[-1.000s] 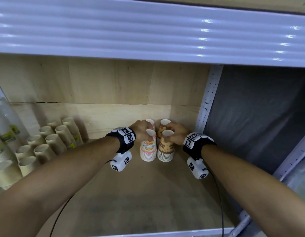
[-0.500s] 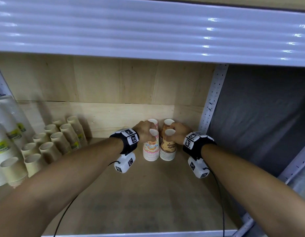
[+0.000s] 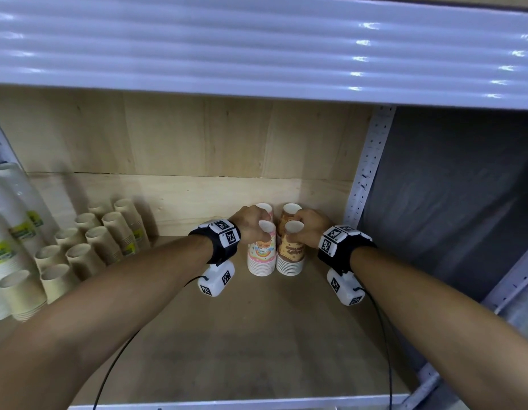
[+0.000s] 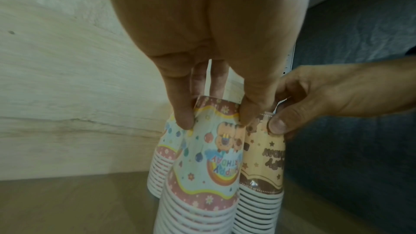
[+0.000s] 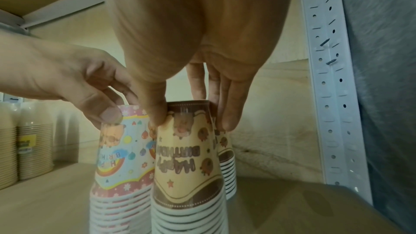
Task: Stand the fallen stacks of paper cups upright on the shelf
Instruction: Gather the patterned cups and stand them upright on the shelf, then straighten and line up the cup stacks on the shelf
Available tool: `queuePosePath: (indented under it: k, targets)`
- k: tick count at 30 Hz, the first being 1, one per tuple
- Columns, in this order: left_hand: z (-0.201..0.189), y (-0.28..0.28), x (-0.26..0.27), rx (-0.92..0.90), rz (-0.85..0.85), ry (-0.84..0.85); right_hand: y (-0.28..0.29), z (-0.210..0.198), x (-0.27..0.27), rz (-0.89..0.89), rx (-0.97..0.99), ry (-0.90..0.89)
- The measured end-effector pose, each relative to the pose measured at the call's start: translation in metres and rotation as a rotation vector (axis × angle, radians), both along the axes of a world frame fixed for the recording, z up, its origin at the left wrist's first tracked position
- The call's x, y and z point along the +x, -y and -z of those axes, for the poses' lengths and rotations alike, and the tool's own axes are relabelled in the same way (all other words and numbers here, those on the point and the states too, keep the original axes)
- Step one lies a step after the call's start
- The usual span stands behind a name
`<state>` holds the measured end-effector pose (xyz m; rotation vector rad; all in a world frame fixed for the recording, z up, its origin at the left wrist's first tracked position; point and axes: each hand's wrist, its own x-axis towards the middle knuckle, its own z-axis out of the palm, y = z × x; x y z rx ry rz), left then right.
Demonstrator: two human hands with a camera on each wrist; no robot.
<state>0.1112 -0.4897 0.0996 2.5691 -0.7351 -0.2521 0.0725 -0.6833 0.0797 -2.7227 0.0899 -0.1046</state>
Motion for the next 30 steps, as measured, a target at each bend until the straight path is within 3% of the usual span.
queuePosePath:
  k: [12, 17, 21, 30]
  targets:
    - [-0.006, -0.007, -0.003, 0.001, 0.009, -0.027, -0.004, -0.007, -0.010, 0.003, 0.075, 0.019]
    - [-0.032, -0.023, -0.005, 0.094, -0.004, 0.015, -0.019, -0.028, -0.013, 0.080, -0.009, 0.046]
    - [-0.060, -0.053, -0.005, 0.233, -0.037, -0.019, -0.044, -0.051, -0.008, 0.040, -0.081, 0.074]
    - [-0.114, -0.163, -0.024, 0.277, -0.199, -0.076, -0.151, -0.080, 0.008, -0.163, -0.037, 0.061]
